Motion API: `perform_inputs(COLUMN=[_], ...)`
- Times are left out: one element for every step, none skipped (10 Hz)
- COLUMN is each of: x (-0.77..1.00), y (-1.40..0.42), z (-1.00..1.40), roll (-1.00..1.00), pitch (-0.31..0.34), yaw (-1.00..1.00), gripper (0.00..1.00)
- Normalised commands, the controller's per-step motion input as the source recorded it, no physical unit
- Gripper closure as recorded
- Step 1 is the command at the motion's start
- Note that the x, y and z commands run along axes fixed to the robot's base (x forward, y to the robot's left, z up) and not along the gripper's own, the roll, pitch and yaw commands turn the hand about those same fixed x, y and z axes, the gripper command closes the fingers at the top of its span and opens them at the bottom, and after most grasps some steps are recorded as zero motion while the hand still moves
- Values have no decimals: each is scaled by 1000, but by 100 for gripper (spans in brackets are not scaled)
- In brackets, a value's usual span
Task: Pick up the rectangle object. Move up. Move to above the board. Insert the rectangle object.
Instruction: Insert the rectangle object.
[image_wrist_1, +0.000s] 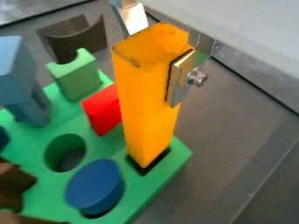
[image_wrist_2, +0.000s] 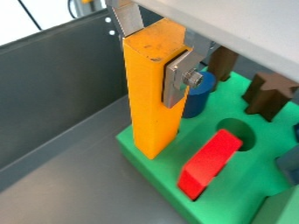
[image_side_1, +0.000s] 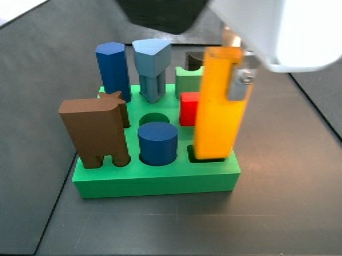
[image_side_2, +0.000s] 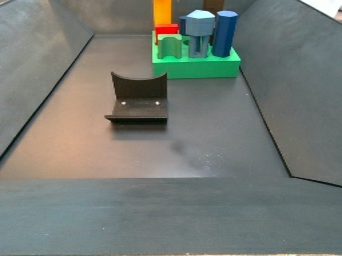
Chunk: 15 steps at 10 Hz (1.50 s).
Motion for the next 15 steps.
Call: perform_inputs(x=[-717,-549,-60,314,471,606,383,486,360,163,94,14,0,0,0], y=[0,-9,-257,-297,-214,-6,74,131,229,234,166,0,-9,-23,-40], z=[-117,-149,-186,-314,-400,-537,-509,-409,-374,-309,-226,-323,-611,-794,-411], roll=[96,9,-7,0,10,39,111,150,156,91,16,0,147,240,164], pitch=[-71,-86,-117,-51,-30,-11,0,0,0,11,29,0,-66,-94,-79], yaw=[0,0,0,23,83,134,169,274,223,23,-11,-91,-9,0,0], gripper=[100,100,100,100,100,100,100,100,100,100,100,100,100,100,100])
